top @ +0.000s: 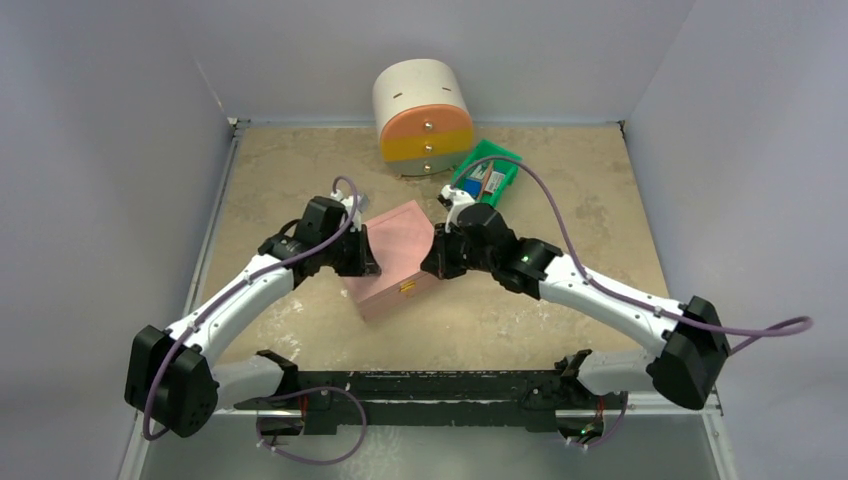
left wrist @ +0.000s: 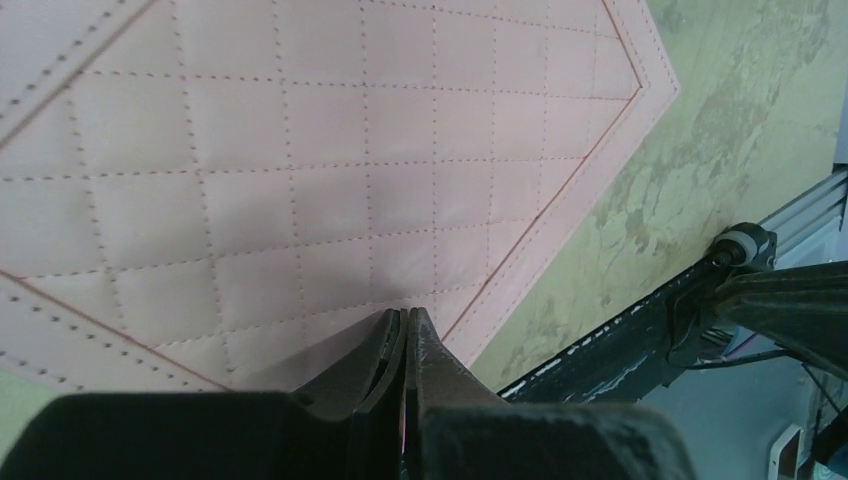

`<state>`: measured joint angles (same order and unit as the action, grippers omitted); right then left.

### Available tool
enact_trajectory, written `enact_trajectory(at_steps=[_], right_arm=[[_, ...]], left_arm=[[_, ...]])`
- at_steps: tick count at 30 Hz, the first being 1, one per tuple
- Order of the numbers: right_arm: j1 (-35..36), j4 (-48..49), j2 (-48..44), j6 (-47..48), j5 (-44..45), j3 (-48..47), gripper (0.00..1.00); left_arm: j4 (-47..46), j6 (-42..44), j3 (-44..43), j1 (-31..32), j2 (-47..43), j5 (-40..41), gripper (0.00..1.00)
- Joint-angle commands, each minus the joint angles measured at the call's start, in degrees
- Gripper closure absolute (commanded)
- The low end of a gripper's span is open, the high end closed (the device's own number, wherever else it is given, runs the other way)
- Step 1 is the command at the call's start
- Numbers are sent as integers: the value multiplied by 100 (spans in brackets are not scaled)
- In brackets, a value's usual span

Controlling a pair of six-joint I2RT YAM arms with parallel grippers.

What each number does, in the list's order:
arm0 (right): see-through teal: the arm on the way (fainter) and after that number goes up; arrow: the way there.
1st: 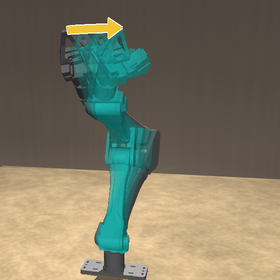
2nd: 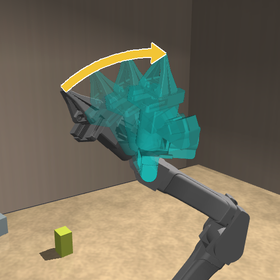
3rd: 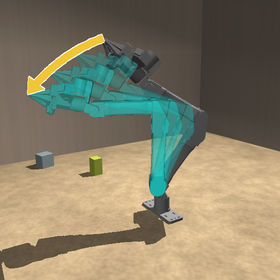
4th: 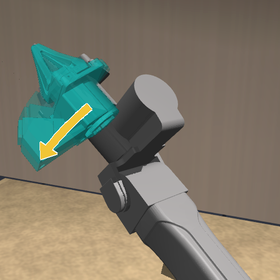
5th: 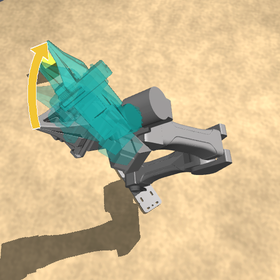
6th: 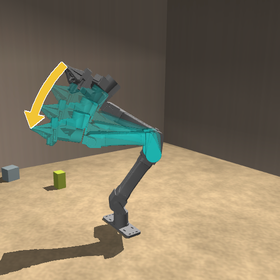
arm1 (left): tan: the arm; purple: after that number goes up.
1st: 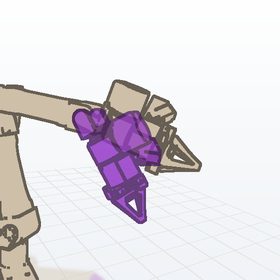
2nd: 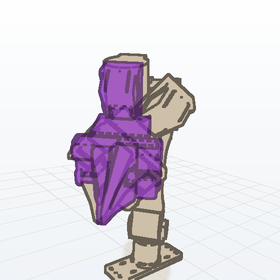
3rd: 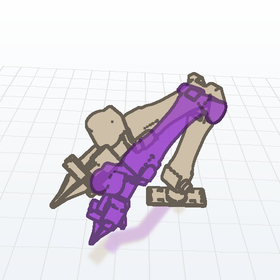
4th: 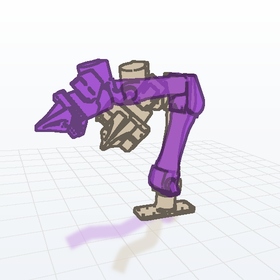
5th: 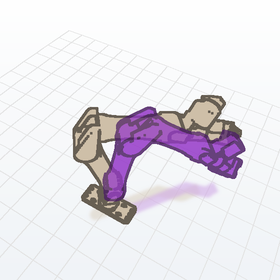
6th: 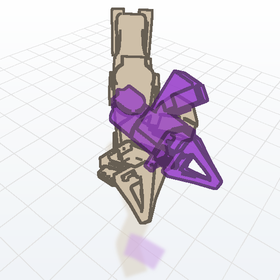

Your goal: Organize the mixed jewelry

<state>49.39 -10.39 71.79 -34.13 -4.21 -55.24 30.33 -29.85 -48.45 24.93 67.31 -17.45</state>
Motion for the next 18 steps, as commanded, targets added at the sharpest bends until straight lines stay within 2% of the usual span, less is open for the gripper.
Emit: enact_trajectory(at_steps=[1, 18], right_arm=[[206, 165, 410, 200, 117, -568, 100], [444, 110, 1582, 332, 412, -1065, 100]], left_arm=[[-465, -243, 154, 293, 104, 104, 100], [-391, -361, 312, 843, 305, 796, 100]])
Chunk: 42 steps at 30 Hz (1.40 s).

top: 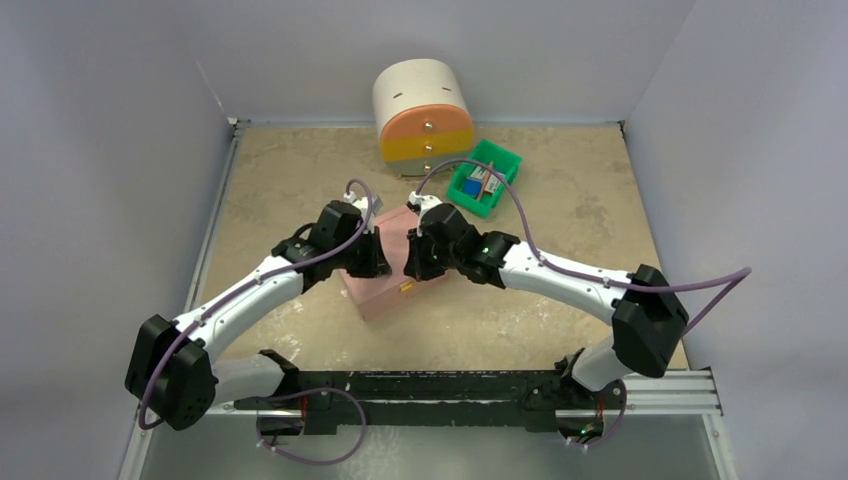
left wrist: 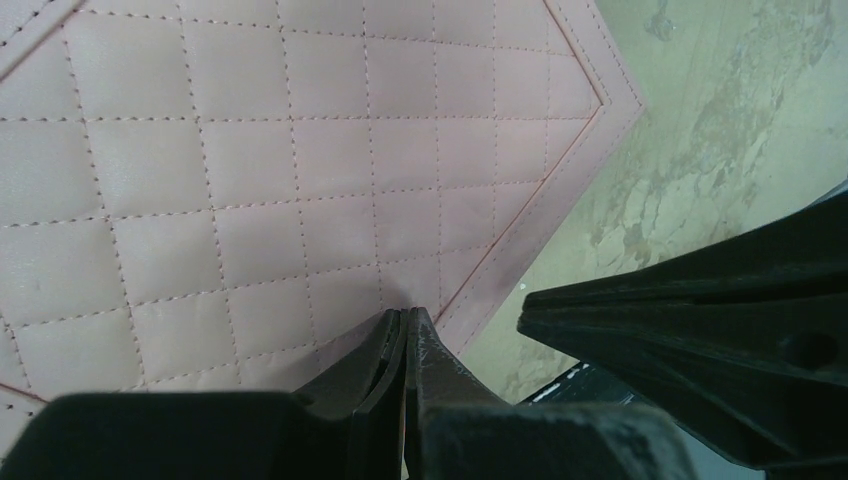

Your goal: Organize the mixed jewelry

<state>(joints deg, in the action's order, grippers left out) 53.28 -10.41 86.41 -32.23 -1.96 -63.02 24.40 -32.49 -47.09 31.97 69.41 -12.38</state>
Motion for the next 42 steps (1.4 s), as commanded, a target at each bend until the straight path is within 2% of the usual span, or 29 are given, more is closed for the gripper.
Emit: enact_trajectory(at_steps=[1, 14, 28, 42], right_arm=[[57, 106, 186, 146, 187, -297, 100], [260, -123, 484, 199, 573, -164, 100], [502, 198, 329, -414, 1187, 1177, 100], [779, 989, 502, -1234, 1313, 2447, 100]], left_arm=[[205, -121, 166, 165, 103, 315, 100], [240, -240, 237, 349, 74, 516, 100], [222, -684, 533, 468, -68, 680, 100], [-56, -1728, 1529, 691, -421, 1075, 100]])
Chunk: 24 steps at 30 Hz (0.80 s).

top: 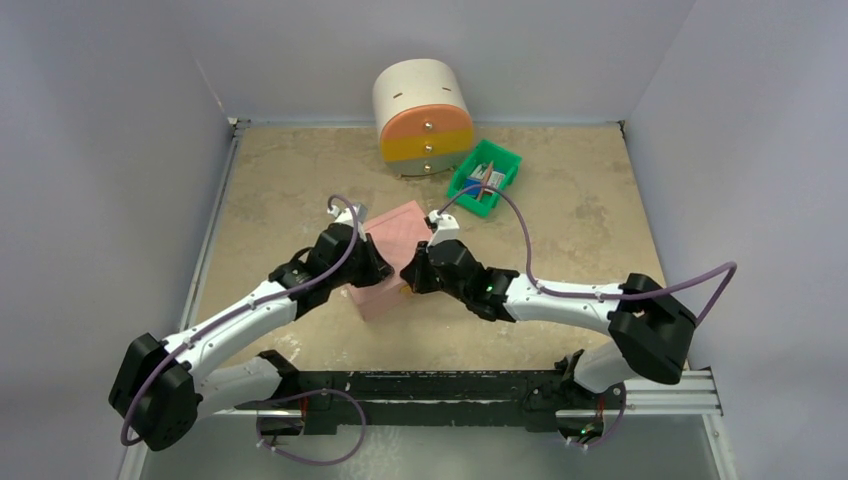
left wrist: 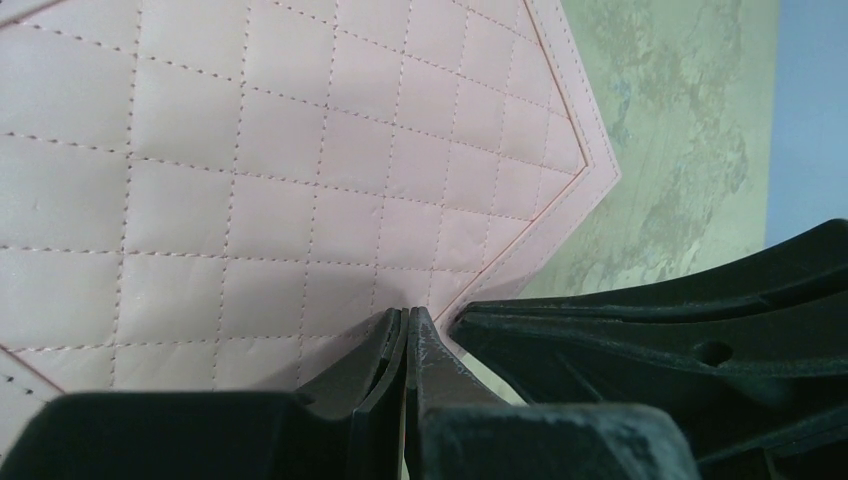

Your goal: Organize the mixed jewelry

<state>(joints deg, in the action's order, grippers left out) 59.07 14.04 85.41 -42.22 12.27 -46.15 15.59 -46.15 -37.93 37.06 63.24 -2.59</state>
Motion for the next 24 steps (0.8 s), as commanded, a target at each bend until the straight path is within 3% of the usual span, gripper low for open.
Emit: enact_trajectory(at_steps=[1, 9, 24], right_arm=[[228, -1434, 610, -310, -97, 850, 100], [400, -1080, 684, -659, -126, 1287, 100], [421, -1843, -110, -41, -62, 45, 100]], left_arm=[[807, -415, 672, 202, 189, 134, 100], [823, -619, 865, 310, 136, 423, 100], [728, -387, 380, 318, -21, 367, 100]])
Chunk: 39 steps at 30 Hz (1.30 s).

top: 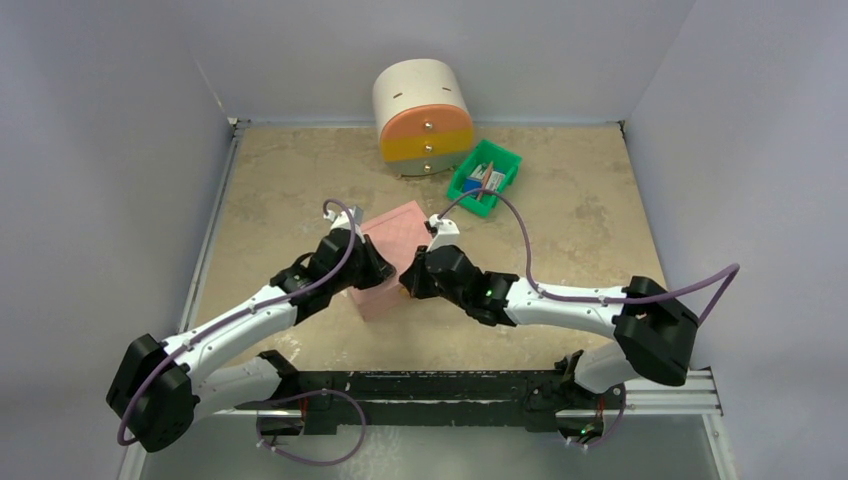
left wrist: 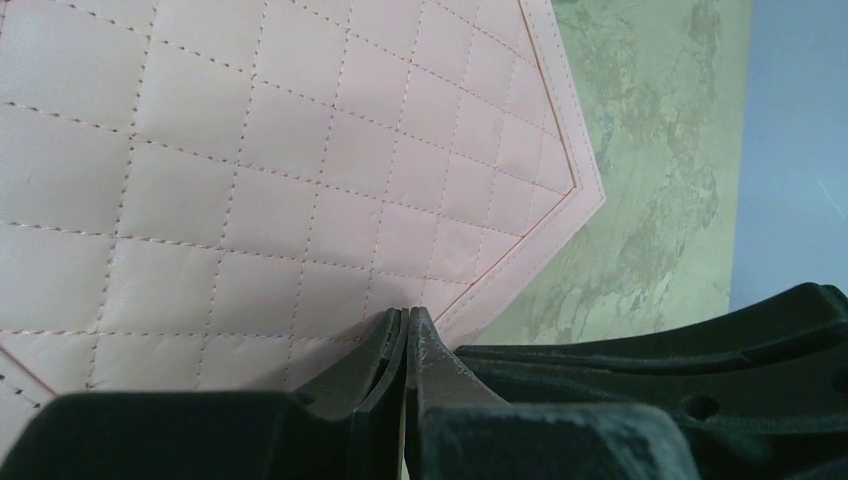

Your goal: Organize the mixed jewelry

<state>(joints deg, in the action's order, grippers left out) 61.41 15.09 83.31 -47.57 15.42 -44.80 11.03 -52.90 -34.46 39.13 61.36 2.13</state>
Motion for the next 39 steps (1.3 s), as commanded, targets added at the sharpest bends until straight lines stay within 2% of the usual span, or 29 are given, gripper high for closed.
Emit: enact_trajectory(at_steps=[1, 6, 12, 17, 19, 26, 29, 31, 34, 39], right_arm=[[184, -2040, 98, 566, -338, -226, 100], [141, -2307, 79, 878, -252, -793, 100], [40, -2685, -207, 1241, -77, -1367, 97], [-61, -3021, -596, 1463, 221, -1635, 79], [-134, -3112, -783, 1554, 347, -1680, 72], [-848, -3313, -1400, 1891, 349, -1684, 35], [-1304, -3280, -1549, 2006, -4, -1603, 22], [-1558, -3263, -1567, 2108, -239, -1576, 12], [-1785, -3289, -1465, 2233, -545, -1631, 2], [-2272, -3076, -1206, 2248, -1257, -1560, 1]], left_arm=[[1216, 338, -91, 106, 132, -83, 100], [1598, 657, -835, 105, 18, 262, 100], [2268, 1048, -1956, 103, -81, 931, 92], [2920, 1410, -2862, 95, -245, 1666, 81], [3157, 1536, -3184, 101, -346, 2028, 73], [3827, 1646, -3629, 103, -648, 3160, 47], [4086, 1498, -3550, 97, -729, 3403, 33], [4136, 1307, -3339, 100, -830, 3525, 29], [4098, 1002, -2893, 99, -1007, 3580, 25], [3928, 499, -2148, 90, -1214, 3530, 21]])
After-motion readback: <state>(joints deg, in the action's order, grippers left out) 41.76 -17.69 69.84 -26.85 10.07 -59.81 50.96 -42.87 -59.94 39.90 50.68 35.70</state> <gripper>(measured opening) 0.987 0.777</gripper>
